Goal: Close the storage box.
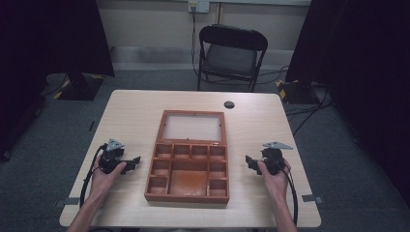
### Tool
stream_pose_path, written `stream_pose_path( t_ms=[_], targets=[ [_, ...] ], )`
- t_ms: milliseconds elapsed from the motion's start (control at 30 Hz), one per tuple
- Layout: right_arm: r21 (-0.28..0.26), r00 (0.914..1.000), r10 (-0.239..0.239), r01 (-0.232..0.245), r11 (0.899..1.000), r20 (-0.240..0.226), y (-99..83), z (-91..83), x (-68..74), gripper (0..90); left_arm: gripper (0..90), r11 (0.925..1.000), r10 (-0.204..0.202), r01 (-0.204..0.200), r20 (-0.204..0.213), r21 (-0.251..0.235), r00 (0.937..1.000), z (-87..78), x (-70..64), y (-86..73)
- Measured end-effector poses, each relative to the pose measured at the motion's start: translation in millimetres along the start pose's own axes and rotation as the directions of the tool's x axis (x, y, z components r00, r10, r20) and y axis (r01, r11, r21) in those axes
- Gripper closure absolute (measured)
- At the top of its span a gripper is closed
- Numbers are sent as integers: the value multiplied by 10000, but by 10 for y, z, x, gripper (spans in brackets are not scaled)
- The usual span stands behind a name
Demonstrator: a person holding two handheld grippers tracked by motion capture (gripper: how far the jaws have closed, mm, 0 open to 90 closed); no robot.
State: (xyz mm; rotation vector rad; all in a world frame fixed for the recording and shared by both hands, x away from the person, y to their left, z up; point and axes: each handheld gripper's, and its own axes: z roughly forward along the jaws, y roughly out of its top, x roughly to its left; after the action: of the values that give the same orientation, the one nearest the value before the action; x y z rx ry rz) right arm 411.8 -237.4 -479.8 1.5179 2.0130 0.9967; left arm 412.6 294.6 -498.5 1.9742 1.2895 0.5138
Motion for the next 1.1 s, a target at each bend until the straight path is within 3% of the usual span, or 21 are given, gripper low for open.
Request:
stream_pose_path(
  t_ms=[67, 167, 233, 300, 367, 400, 467, 500, 700, 867, 1100],
  targets=[
    [-144, 9998, -172, 171, 9997, -60, 87, 24, 47, 166, 202, 9998, -118, 115, 194, 142, 9997, 17, 6, 86],
    [-251, 9994, -266, 260, 9993, -214, 214, 60, 102, 167, 205, 9996, -184, 188, 182, -188, 9997, 8, 18, 229],
    [-329, 9988, -331, 320, 9989, -349, 321, 97, 143, 164, 208, 9967, -438, 451, 195, -673, 9988, -1, 25, 296],
    [-303, 9979, -489, 476, 9984, -428, 415, 144, 183, 164, 202, 9987, -455, 467, 582, -198, 9973, 17, 55, 369],
    [-332, 9968, -597, 580, 9978, -540, 508, 199, 221, 163, 222, 9970, -651, 672, 530, -377, 9965, 23, 67, 425],
    [-330, 9960, -640, 620, 9975, -618, 543, 221, 239, 161, 224, 9982, -577, 585, 649, -103, 9962, 41, 82, 479],
    [-397, 9945, -763, 736, 9965, -716, 643, 289, 290, 161, 228, 9958, -814, 841, 717, -361, 9941, 55, 91, 544],
    [-361, 9938, -837, 812, 9960, -738, 684, 320, 313, 159, 227, 9976, -668, 683, 887, -142, 9938, 65, 104, 593],
    [-239, 9880, -1094, 1074, 9939, -1093, 892, 521, 438, 156, 229, 9975, -472, 513, 810, -495, 9956, 137, 91, 906],
    [-87, 9822, -1140, 1140, 9934, -1496, 1002, 661, 508, 147, 241, 9977, -469, 523, 1151, -439, 9922, 304, 13, 1044],
    [418, 9769, -777, 877, 9953, -1991, 1029, 870, 547, 144, 264, 9970, -725, 757, 1581, -138, 9847, 564, -95, 1120]
  ],
)
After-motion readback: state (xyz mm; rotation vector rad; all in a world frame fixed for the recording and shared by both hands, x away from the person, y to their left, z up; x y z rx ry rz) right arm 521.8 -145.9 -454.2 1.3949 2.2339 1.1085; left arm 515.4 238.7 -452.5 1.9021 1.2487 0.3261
